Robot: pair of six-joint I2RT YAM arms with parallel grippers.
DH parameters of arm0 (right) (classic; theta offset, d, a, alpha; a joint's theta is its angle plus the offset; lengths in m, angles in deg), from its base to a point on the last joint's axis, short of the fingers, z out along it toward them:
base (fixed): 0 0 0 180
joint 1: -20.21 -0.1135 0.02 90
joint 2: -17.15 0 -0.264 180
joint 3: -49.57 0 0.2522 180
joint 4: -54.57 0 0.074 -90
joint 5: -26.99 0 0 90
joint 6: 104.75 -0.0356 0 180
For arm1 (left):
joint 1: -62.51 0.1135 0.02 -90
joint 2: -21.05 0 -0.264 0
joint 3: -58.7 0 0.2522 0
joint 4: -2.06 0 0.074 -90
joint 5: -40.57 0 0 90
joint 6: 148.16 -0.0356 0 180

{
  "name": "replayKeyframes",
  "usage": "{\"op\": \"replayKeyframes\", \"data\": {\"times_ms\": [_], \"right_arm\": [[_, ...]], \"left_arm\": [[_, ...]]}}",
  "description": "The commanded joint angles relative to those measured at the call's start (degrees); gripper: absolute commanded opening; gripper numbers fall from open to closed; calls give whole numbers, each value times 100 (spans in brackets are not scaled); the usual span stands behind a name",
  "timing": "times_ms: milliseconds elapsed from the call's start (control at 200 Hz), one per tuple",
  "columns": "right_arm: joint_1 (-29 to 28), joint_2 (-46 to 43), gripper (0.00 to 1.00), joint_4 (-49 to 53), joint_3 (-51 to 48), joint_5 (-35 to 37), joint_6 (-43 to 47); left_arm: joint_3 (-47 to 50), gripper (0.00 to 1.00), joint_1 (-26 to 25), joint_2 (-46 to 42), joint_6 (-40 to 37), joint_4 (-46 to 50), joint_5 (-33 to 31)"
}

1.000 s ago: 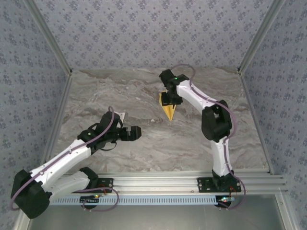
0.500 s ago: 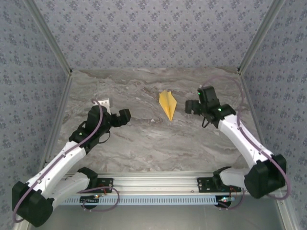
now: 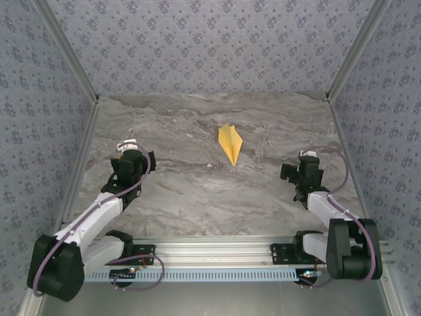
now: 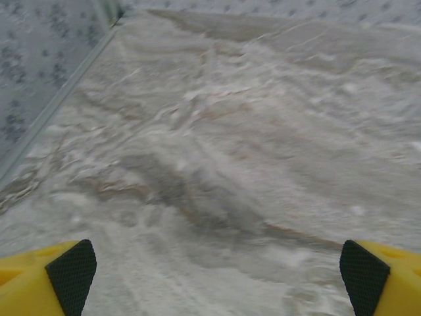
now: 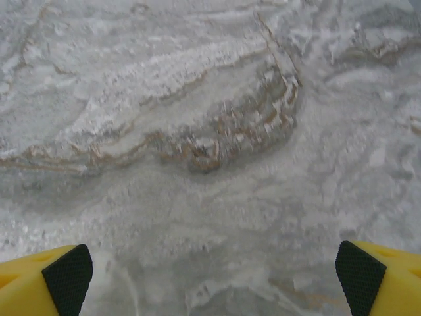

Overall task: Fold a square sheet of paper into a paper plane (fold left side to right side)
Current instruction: Reset both arms

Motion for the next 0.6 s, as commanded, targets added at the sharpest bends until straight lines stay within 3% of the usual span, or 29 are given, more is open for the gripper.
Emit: {"op": "replayKeyframes", "data": {"times_ms": [0,135,375,490,600], "right_arm": [[57,219,100,-1899,-159,-448,409],[66,758,100,-2771,-138,-797,470],[109,2072,100,-3860,-1,-1195,699],[251,2036,100,-3352,210,-1433,610],[288,2049,100,-3389,196,-1471,582]], "left_arm": [[47,98,299,133,-644,-660,398],[316,98,537,303,-1404,-1460,944],[1007,98,1253,796,-1389,-3143,1917],[1177,98,1440,1305,-1434,-4003,2330],[998,98,1500,1599,-1617,-4061,2625]]}}
